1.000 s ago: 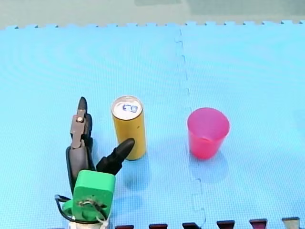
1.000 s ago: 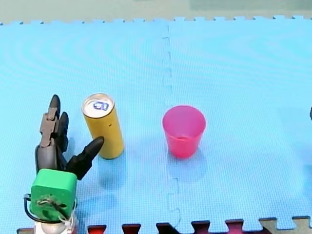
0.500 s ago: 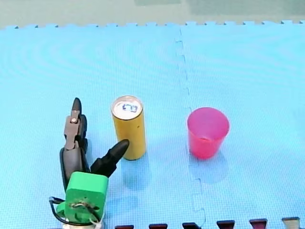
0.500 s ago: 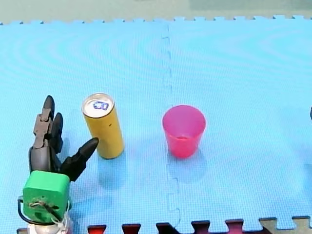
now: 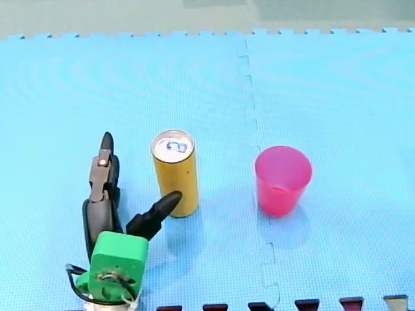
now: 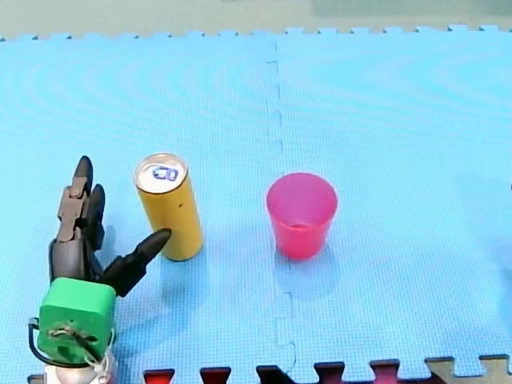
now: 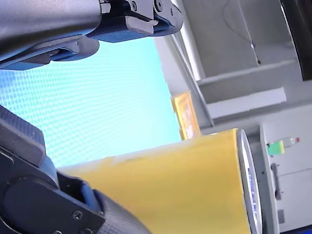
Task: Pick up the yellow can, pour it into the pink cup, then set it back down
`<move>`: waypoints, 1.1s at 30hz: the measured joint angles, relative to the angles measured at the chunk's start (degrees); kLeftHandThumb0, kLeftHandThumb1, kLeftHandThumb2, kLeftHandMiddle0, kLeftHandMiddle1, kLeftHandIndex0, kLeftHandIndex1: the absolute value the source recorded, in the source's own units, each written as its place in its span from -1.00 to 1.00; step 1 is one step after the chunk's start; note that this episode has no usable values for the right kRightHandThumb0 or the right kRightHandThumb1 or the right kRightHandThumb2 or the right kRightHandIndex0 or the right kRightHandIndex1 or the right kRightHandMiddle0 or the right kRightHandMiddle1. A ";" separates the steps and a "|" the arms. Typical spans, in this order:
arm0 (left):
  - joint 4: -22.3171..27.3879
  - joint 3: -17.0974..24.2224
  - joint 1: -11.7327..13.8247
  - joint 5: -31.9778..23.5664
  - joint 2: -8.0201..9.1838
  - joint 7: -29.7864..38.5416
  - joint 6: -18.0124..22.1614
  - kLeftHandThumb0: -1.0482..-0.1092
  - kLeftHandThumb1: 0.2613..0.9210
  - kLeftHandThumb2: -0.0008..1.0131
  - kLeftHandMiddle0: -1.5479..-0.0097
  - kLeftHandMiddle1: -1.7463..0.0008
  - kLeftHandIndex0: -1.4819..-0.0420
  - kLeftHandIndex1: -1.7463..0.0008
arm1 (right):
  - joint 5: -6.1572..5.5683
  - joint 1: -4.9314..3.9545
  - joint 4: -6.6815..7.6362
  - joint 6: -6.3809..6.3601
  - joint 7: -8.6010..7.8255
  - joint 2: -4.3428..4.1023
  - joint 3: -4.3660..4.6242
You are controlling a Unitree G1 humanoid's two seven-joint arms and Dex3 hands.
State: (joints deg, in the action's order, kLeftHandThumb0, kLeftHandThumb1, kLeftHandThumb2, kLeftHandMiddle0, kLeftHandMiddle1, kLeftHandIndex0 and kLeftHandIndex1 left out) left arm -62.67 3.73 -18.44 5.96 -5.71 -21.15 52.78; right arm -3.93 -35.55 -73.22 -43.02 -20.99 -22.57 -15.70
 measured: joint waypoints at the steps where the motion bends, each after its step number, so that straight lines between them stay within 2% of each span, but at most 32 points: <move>1: -0.02 0.22 0.00 -0.54 -0.15 0.61 0.17 -0.13 -0.06 -1.00 0.80 1.00 0.86 1.00 | 0.02 0.00 0.00 -0.01 0.04 -0.01 0.02; 8: -0.48 1.72 -0.13 -3.10 -1.00 4.23 0.71 -0.09 -0.06 -1.00 0.84 1.00 0.90 1.00 | 0.19 0.00 0.00 -0.04 0.47 -0.11 0.19; 28: -0.34 2.45 -0.25 -3.18 -1.07 7.57 0.29 0.01 -0.07 -1.00 0.95 1.00 0.93 1.00 | 0.73 -0.10 -0.01 -0.04 1.43 -0.32 0.66; 30: -0.33 2.25 -0.22 -2.66 -0.95 7.42 0.17 0.01 -0.07 -1.00 0.96 1.00 0.93 1.00 | 0.77 -0.10 -0.01 -0.04 1.51 -0.32 0.71; 33: -0.30 0.60 -0.03 1.03 0.30 4.97 -0.78 -0.02 -0.09 -1.00 0.97 1.00 0.94 1.00 | 0.80 -0.11 -0.01 -0.03 1.57 -0.32 0.76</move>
State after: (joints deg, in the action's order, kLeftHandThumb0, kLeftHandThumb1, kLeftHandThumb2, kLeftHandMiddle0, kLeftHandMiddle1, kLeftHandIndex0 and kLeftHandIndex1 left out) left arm -62.97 4.34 -18.47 6.98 -5.41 -16.18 51.99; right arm -3.13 -35.66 -73.23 -43.05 -19.42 -22.89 -14.93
